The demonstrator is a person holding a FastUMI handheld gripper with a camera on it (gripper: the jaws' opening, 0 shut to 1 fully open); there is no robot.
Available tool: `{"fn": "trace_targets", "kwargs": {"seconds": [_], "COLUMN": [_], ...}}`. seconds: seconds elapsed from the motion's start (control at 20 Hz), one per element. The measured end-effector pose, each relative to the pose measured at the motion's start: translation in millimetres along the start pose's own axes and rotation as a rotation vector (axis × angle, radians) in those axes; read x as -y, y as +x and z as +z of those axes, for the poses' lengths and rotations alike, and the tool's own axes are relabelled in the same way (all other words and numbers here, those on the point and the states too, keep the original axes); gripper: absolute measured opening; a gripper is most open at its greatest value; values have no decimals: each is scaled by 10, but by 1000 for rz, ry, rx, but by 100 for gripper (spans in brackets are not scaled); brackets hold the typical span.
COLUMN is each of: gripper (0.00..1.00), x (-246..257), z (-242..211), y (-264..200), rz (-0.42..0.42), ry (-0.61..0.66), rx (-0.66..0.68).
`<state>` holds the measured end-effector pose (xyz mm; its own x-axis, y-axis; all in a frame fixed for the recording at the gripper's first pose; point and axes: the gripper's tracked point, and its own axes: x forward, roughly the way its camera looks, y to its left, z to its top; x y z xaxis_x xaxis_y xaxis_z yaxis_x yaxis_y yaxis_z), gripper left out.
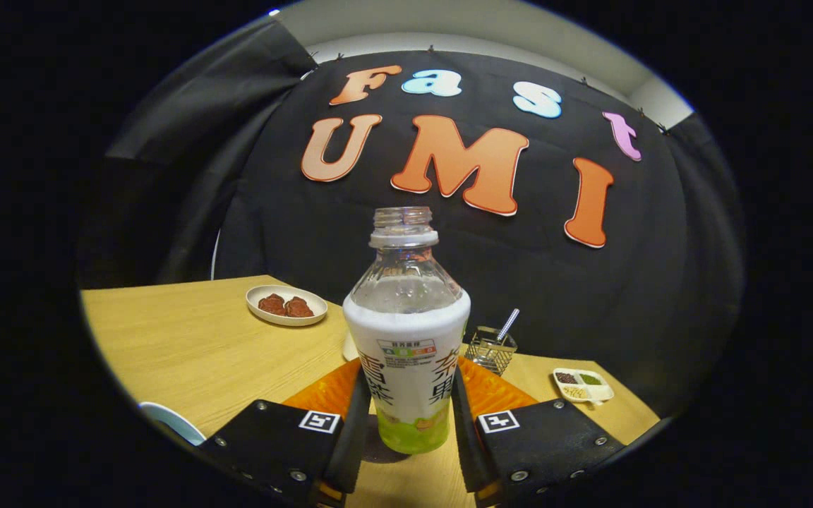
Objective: Take the bottle from table, then pour the juice into the cup, finally place the bottle on the coaster
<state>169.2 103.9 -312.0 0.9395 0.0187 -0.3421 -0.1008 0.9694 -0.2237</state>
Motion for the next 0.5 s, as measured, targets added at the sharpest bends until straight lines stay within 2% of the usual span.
{"fn": "trace_targets", "kwargs": {"seconds": [0.2,0.5], "gripper": [57,57], "x": [-25,-22], "z": [-176,-324], "y": [126,294], "rz": [29,40], "ry": [138,225], "rx": [-84,-132]}}
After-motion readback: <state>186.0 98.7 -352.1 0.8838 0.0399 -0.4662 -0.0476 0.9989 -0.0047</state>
